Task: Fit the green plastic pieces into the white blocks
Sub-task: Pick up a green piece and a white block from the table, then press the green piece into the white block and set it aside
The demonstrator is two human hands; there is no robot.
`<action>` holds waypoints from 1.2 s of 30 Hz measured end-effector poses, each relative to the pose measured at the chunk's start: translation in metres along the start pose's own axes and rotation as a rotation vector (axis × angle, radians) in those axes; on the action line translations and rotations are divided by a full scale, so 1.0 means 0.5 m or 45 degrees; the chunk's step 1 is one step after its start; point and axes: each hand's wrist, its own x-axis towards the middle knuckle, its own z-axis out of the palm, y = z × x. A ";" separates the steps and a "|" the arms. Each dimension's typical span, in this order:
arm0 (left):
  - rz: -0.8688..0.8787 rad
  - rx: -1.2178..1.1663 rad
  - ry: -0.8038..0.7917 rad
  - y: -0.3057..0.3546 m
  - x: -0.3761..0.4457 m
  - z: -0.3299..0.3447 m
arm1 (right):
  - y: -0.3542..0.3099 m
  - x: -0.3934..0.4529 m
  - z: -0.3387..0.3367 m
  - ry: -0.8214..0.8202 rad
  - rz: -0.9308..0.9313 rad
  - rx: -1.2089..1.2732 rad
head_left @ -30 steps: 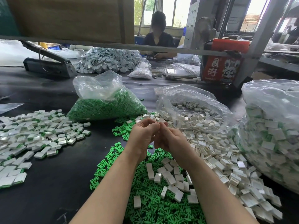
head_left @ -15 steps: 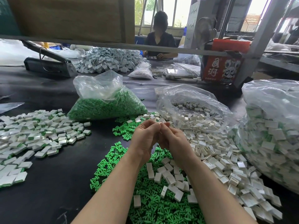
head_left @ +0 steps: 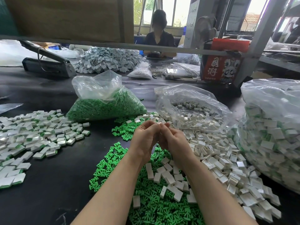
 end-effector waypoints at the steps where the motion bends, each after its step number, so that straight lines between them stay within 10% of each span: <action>1: 0.000 0.000 0.000 0.000 0.001 0.000 | -0.002 -0.001 0.002 -0.001 -0.002 0.019; 14: 0.014 0.134 -0.118 0.023 0.012 -0.035 | -0.024 -0.002 0.004 -0.114 0.141 0.242; 19: 0.043 0.307 -0.036 0.037 0.024 -0.056 | -0.033 0.001 0.001 -0.020 0.085 -0.172; 29: 0.241 1.504 0.968 0.106 0.014 -0.251 | -0.020 0.014 -0.048 0.305 -0.029 -1.049; 36: -0.051 1.568 1.322 0.118 0.001 -0.277 | -0.020 0.013 -0.073 0.462 0.034 -1.721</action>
